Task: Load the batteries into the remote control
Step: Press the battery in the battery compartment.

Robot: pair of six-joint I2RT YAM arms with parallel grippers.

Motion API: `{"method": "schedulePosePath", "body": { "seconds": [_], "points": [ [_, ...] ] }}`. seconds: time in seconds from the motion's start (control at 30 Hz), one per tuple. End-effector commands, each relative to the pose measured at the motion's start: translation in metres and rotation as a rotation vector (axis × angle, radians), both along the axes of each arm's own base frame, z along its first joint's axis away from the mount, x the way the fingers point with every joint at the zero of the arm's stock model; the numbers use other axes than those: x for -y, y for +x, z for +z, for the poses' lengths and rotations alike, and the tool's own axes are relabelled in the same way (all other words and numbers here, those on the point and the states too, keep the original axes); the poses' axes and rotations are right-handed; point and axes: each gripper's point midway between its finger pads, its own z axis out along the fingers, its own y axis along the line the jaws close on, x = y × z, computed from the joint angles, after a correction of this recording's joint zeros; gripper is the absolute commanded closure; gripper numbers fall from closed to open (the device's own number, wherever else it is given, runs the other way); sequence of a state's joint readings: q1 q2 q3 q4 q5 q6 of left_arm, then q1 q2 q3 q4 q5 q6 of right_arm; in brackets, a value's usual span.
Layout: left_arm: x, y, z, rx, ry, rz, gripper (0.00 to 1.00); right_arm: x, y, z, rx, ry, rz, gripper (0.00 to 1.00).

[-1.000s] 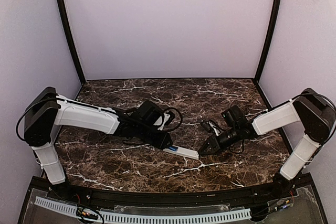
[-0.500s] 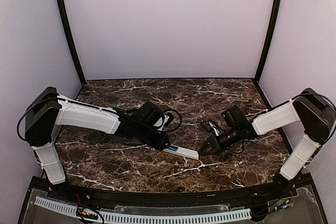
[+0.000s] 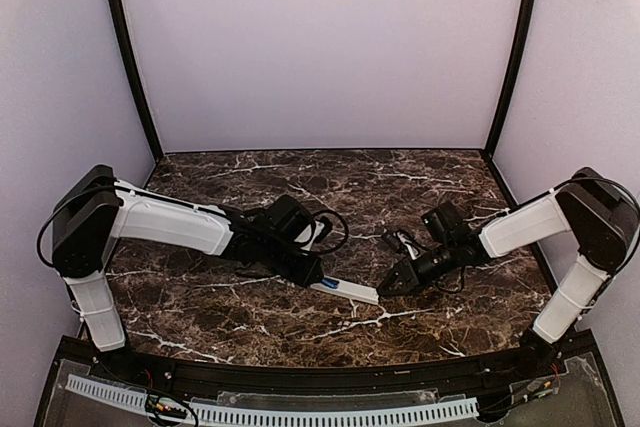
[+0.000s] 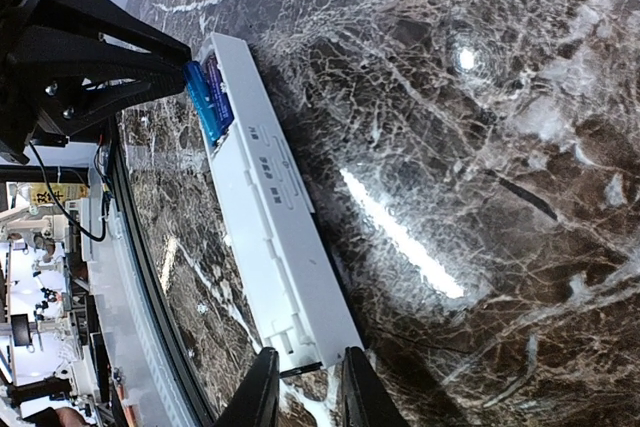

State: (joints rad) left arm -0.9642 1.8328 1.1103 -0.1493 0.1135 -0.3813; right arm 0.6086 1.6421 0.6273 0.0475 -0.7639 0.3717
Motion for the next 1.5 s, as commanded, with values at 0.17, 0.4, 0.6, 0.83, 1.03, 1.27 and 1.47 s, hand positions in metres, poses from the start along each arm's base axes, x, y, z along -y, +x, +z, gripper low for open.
{"method": "schedulePosePath", "body": {
  "seconds": [0.17, 0.4, 0.6, 0.83, 1.03, 1.27, 1.47],
  "points": [
    [0.000, -0.004, -0.002, -0.020, 0.023, -0.027, 0.94, -0.004, -0.002, -0.003, 0.004, 0.011, 0.024, 0.79],
    [-0.002, -0.013, -0.009, -0.061, 0.036, -0.041, 0.96, -0.005, -0.002, -0.004, 0.001, 0.013, 0.021, 0.79],
    [-0.005, -0.017, -0.018, -0.082, 0.077, -0.046, 0.97, -0.005, -0.003, -0.004, 0.002, 0.015, 0.022, 0.80],
    [-0.010, -0.014, -0.026, -0.064, 0.181, -0.046, 0.97, -0.004, -0.002, -0.004, 0.002, 0.014, 0.019, 0.80],
    [-0.011, -0.018, -0.030, -0.053, 0.261, -0.072, 0.97, -0.005, -0.002, -0.004, 0.004, 0.012, 0.019, 0.80],
    [-0.016, -0.020, -0.035, -0.019, 0.388, -0.100, 0.96, -0.005, -0.001, -0.005, 0.004, 0.013, 0.018, 0.80],
    [-0.019, -0.020, -0.038, -0.007, 0.441, -0.098, 0.91, -0.004, -0.001, -0.005, 0.008, 0.011, 0.017, 0.80]
  ]
}}
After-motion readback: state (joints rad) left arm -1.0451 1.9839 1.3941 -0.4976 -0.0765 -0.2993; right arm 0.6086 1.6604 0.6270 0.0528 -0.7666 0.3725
